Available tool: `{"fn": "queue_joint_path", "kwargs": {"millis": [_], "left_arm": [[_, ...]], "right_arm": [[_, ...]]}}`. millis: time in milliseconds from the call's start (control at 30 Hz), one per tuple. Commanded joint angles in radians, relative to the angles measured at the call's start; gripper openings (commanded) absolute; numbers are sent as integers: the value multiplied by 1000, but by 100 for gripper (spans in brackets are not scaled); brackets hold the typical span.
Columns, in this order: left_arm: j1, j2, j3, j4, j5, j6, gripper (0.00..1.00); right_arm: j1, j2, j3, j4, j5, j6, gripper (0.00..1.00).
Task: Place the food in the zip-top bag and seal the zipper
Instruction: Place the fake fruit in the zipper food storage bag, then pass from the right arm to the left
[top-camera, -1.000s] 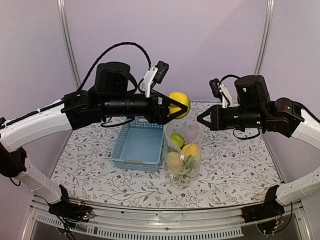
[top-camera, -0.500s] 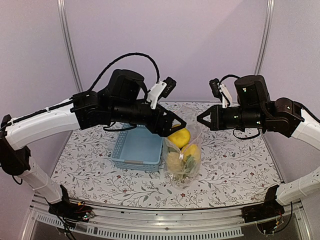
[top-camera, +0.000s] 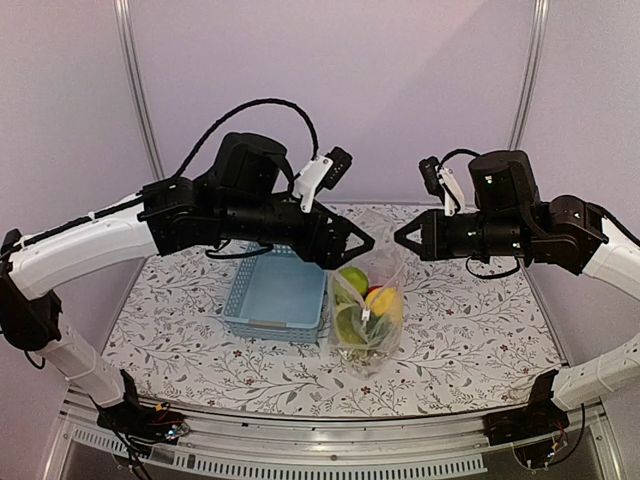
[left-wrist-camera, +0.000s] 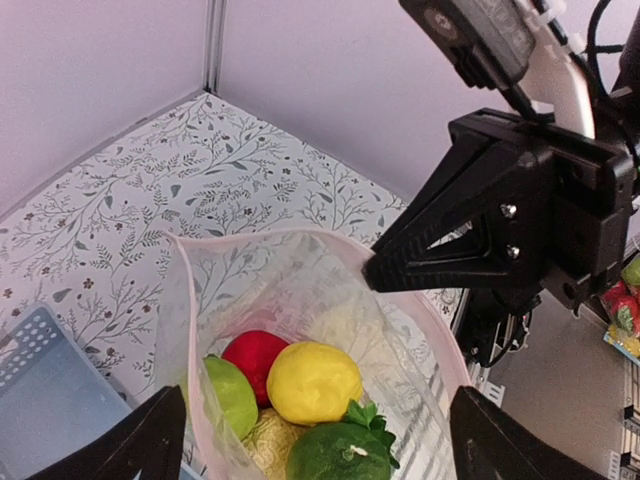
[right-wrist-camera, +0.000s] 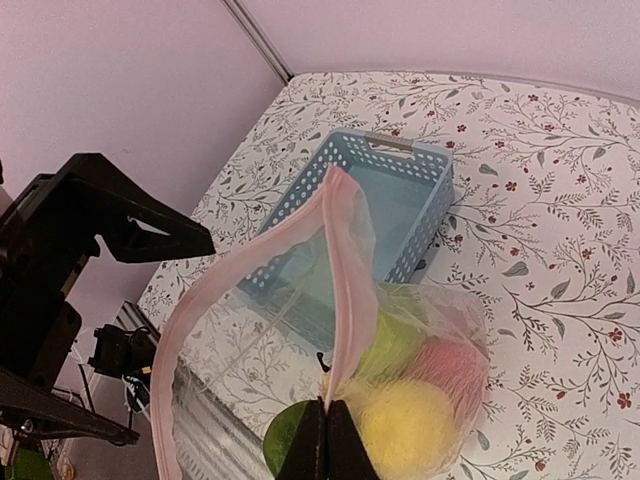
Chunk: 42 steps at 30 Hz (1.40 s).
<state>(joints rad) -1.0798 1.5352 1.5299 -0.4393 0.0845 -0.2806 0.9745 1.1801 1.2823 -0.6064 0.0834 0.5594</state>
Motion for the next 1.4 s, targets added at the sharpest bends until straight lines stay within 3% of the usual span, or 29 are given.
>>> {"fn": "queue_joint_path", "kwargs": {"millis": [0, 367, 567, 733, 967, 1167, 1367], "left_arm": [[-14, -88, 17, 26, -46, -7, 93], [-14, -242, -95, -2, -175, -93, 96], [-20, -293, -226, 50, -163, -182, 95], [-22, -254, -287, 121, -94, -262, 95], [-21, -187, -339, 185, -106, -425, 95], [-39, -168, -386, 249, -44, -494, 95], [-50, -147, -414, 339, 17, -540, 95]], "right_arm": [[3, 8, 47, 9, 41, -7, 0], [4, 64, 166, -13, 300, 13, 0], [3, 102, 189, -9, 378, 39, 0], [4, 140, 190, 6, 375, 63, 0], [4, 182, 178, 28, 422, 106, 0], [4, 214, 173, 41, 486, 185, 0], [4, 239, 174, 56, 451, 183, 0]]}}
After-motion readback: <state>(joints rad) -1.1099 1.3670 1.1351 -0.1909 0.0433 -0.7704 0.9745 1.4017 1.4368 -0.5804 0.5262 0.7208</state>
